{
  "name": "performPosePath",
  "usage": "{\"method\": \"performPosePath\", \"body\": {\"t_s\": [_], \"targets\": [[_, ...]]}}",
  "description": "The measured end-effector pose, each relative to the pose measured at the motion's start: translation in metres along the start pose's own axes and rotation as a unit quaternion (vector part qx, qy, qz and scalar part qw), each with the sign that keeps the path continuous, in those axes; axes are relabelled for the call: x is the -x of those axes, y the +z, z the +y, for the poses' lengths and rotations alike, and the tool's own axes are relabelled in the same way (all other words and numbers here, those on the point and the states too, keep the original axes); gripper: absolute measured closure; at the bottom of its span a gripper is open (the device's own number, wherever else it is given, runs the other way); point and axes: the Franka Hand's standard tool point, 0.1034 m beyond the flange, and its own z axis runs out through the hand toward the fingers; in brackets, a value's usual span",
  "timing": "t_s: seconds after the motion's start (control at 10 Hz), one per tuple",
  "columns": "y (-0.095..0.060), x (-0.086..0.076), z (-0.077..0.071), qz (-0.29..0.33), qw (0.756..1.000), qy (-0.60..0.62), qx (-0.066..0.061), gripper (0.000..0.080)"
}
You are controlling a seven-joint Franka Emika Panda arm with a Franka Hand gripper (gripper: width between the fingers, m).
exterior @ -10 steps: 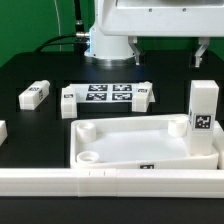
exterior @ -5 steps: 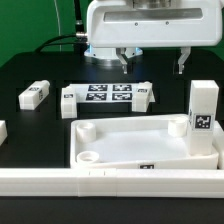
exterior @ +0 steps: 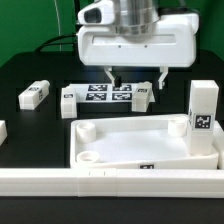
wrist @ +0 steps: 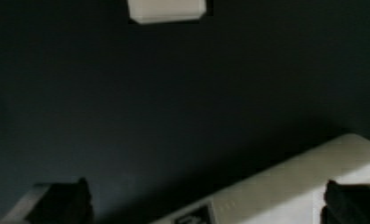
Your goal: Assemble desk
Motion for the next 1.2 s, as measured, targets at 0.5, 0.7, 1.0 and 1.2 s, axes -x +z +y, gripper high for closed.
{"method": "performPosePath", "body": {"t_s": [0.5, 0.7, 1.0, 1.2], "targets": [[0.002, 0.006, 0.01, -0.064, 0.998, -0.004, 0.001, 0.0151], [0.018, 0.019, 0.022, -0.142, 0.99, 0.009, 0.009, 0.0151], [0.033, 0.034, 0.021, -0.211, 0.977, 0.006, 0.019, 0.0151], [0.033, 0.04, 0.025, -0.288, 0.957, 0.014, 0.023, 0.0151]]}}
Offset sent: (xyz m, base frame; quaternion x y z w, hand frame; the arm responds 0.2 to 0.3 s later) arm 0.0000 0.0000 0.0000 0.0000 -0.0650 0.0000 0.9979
